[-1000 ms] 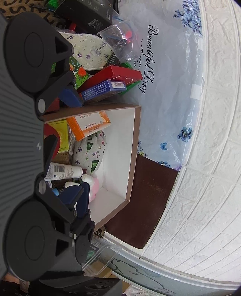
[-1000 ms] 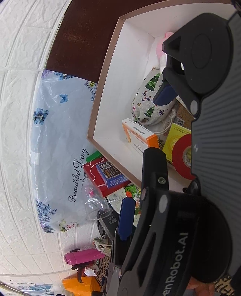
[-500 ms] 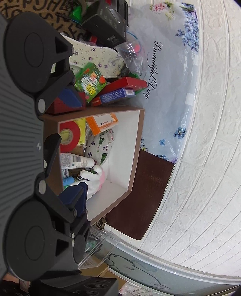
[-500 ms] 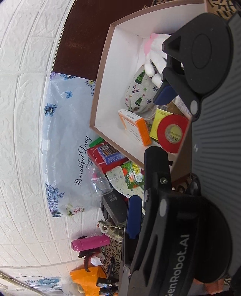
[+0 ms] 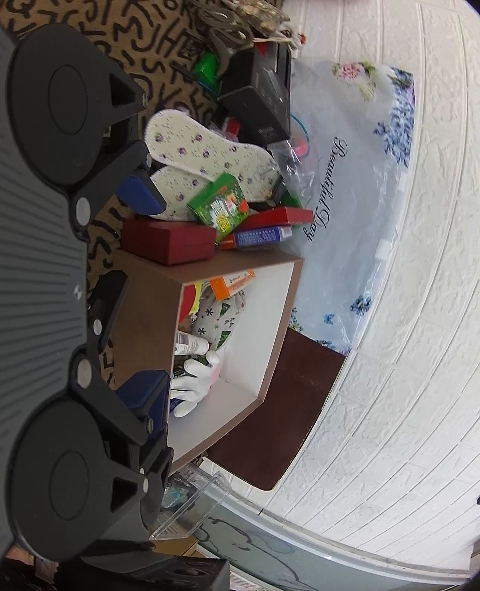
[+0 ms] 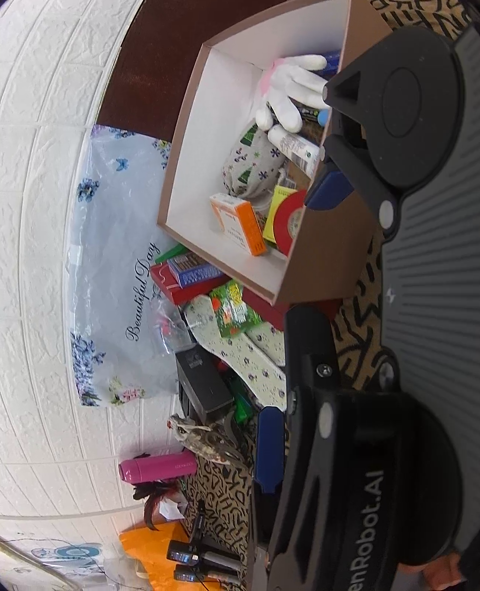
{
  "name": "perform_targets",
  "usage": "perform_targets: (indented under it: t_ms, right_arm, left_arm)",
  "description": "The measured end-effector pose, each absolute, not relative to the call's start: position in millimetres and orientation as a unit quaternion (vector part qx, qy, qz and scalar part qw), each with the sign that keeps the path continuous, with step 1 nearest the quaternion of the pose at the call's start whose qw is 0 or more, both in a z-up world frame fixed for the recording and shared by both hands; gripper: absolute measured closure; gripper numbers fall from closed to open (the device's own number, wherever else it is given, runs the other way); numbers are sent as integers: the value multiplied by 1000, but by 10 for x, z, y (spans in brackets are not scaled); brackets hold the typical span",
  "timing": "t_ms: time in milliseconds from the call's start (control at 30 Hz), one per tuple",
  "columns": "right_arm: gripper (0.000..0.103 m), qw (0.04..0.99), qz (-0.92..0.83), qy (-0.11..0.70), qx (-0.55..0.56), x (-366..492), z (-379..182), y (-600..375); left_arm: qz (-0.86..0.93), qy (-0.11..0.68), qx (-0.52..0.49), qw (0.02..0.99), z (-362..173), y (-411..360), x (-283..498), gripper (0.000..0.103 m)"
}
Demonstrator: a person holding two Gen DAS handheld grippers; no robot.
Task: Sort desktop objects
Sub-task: 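Move the left gripper back to the black charger box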
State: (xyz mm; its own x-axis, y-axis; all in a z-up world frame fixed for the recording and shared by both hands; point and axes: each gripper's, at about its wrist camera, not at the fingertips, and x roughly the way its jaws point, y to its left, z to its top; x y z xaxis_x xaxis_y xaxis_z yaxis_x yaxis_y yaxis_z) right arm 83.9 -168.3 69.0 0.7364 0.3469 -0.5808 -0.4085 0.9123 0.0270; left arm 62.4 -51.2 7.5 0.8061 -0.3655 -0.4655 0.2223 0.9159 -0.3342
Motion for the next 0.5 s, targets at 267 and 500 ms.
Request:
perform_targets:
  t_ms: [267,500]
  right_arm:
    - [6,922,231,309,-41,683,537,-1501]
    - [6,917,245,313,-35,625,247,-1303]
  left_arm:
    - [-148,269,-147,940,-130,-322,400,9]
    - [-125,287,-150,938,-393,-106,365,9]
